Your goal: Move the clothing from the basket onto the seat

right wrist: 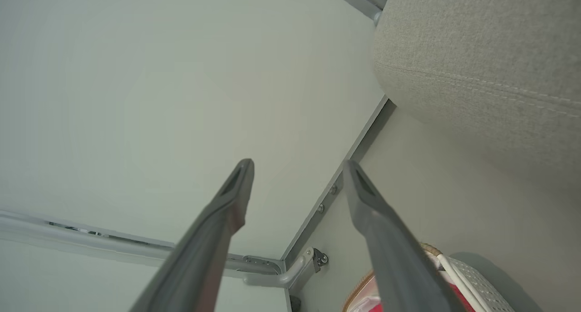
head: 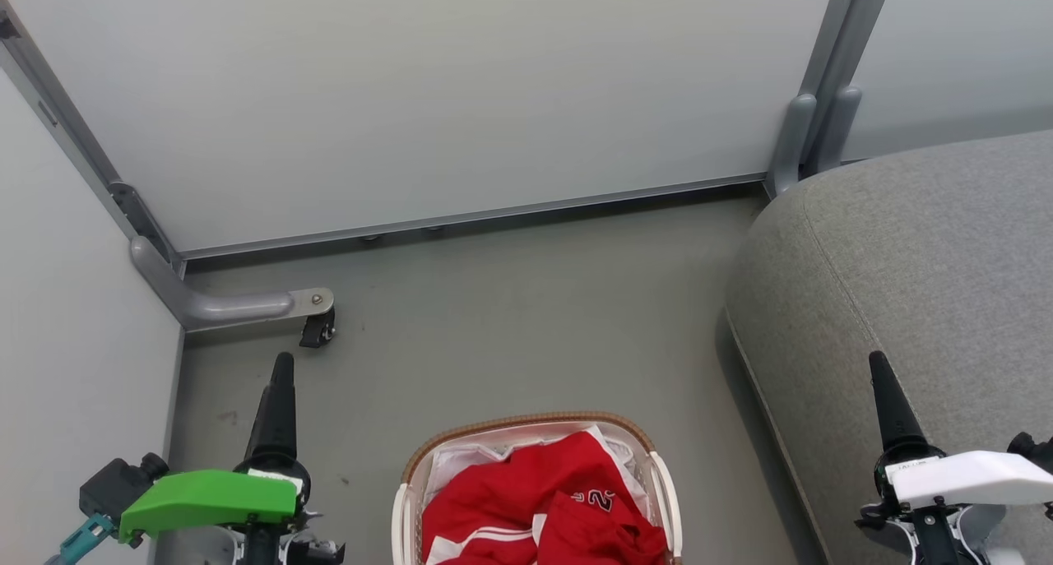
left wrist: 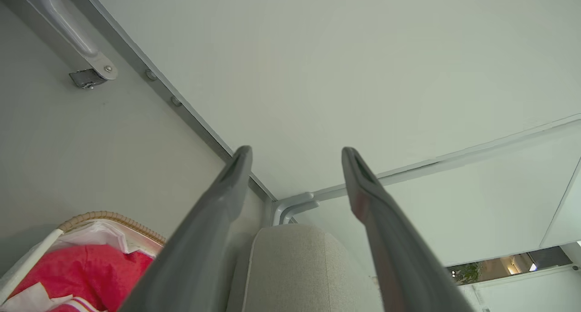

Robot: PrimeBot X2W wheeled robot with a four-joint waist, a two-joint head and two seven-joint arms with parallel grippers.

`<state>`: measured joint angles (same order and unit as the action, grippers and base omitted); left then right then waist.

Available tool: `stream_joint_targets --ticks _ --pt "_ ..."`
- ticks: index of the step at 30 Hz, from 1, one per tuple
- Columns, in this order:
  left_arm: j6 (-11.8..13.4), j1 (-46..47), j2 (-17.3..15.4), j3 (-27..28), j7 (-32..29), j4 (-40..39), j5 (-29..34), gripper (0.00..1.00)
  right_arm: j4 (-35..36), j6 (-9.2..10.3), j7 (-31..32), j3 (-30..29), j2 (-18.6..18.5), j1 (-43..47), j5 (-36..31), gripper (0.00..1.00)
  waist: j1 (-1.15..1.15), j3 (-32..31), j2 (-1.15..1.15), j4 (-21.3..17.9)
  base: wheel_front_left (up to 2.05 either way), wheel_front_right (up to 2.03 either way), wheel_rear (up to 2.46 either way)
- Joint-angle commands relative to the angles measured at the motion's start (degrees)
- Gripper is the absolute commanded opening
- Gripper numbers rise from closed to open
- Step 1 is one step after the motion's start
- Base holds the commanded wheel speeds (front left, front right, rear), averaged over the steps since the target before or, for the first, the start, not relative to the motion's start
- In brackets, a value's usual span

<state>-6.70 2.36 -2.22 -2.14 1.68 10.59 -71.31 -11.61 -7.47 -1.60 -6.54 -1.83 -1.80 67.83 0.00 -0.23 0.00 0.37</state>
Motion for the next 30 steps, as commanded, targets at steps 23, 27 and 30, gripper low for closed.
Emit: stream_joint_targets --ticks 23,27,30 --pt "4.24 -1.65 -0.50 -4.86 4.75 -2.30 29.70 1.00 5.19 -0.02 -4.81 3.82 -0.75 3.01 -30.27 1.00 0.00 -0.57 0.00 0.27 0.00 0.00 0.00" --pt "4.54 -2.03 -0.53 -5.16 5.41 -1.78 33.00 1.00 5.25 -0.02 -5.46 4.36 -0.79 3.26 -34.13 1.00 0.00 -0.60 0.00 0.30 0.00 0.00 0.00" --pt "4.66 -2.39 -0.55 -5.37 5.90 -1.32 35.16 1.00 5.27 -0.02 -5.96 4.66 -0.81 3.46 -36.44 1.00 0.00 -0.61 0.00 0.35 0.00 0.00 0.00"
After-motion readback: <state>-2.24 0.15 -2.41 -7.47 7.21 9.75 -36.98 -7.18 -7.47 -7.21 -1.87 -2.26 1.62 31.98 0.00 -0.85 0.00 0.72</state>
